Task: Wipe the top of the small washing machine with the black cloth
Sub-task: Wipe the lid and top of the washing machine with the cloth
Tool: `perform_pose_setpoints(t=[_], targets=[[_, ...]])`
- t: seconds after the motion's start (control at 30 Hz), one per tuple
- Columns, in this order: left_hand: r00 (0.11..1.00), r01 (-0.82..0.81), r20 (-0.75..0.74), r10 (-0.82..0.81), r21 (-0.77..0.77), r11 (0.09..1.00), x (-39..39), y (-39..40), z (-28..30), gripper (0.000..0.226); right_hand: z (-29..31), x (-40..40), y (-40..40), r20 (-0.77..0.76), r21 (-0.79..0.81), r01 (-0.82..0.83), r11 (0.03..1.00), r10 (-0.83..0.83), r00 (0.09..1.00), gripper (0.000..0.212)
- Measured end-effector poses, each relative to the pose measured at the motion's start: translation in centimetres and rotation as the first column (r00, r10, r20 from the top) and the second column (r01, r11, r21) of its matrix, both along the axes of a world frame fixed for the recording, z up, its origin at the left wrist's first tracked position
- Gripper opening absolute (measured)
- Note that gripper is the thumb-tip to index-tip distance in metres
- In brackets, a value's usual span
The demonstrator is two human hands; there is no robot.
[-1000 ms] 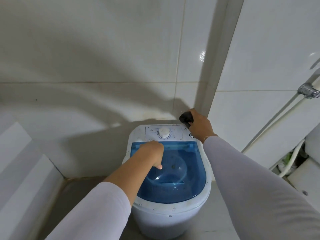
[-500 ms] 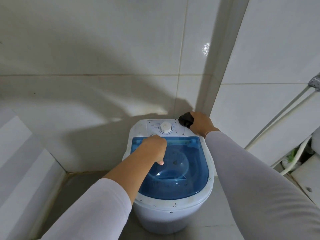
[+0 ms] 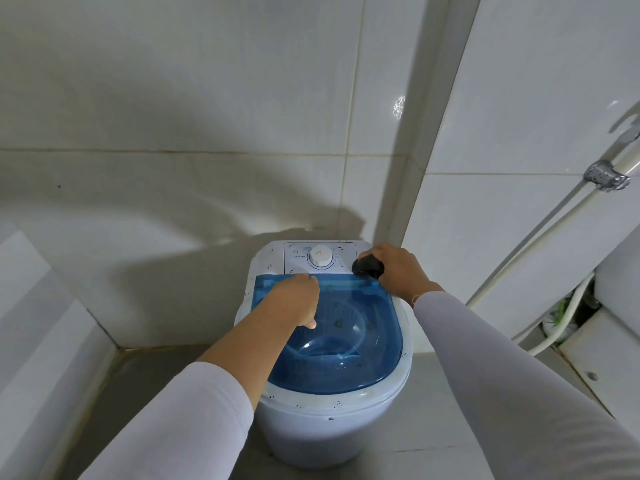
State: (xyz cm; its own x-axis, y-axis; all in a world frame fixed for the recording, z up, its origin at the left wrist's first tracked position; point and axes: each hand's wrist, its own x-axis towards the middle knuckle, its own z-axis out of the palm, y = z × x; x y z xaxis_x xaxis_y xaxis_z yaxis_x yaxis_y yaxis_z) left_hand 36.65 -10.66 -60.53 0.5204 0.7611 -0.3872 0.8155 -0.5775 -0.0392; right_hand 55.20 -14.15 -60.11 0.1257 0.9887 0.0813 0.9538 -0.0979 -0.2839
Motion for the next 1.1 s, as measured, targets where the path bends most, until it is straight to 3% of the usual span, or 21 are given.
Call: perform_pose_setpoints(t=[0.13, 0.23, 0.37, 0.5, 1.1], targets=[[1.0, 0.005, 0.016, -0.004, -0.019, 1.0, -0.2, -0.1, 0.1, 0.088, -0.2, 0.5, -0.8, -0.015, -0.043, -0.002, 0.999, 0.002, 1.0, 0.046], [1.0, 0.003, 0.012, -0.003, -0.029, 1.0, -0.3, -0.3, 0.2, 0.092, 1.1, 1.3, -0.6, -0.141, -0.089, 0.045, 0.995, -0.057, 0.988, 0.047], [1.0, 0.001, 0.029, 0.0, -0.034, 0.999, -0.4, -0.3, 0.2, 0.091, 2.1, 1.7, 0.2, -0.268, 0.073, 0.242, 0.967, -0.215, 0.939, 0.052], [0.999, 0.008, 0.037, -0.006, -0.038, 0.999, -0.5, -0.2, 0.2, 0.091, 1.2, 0.8, 1.1, -0.292, 0.092, 0.312, 0.945, -0.274, 0.916, 0.055], [1.0, 0.002, 0.006, -0.002, -0.041, 0.999, -0.3, -0.3, 0.7, 0.084, -1.5, 1.2, -2.8, -0.363, -0.077, 0.328, 0.942, -0.333, 0.87, 0.046]])
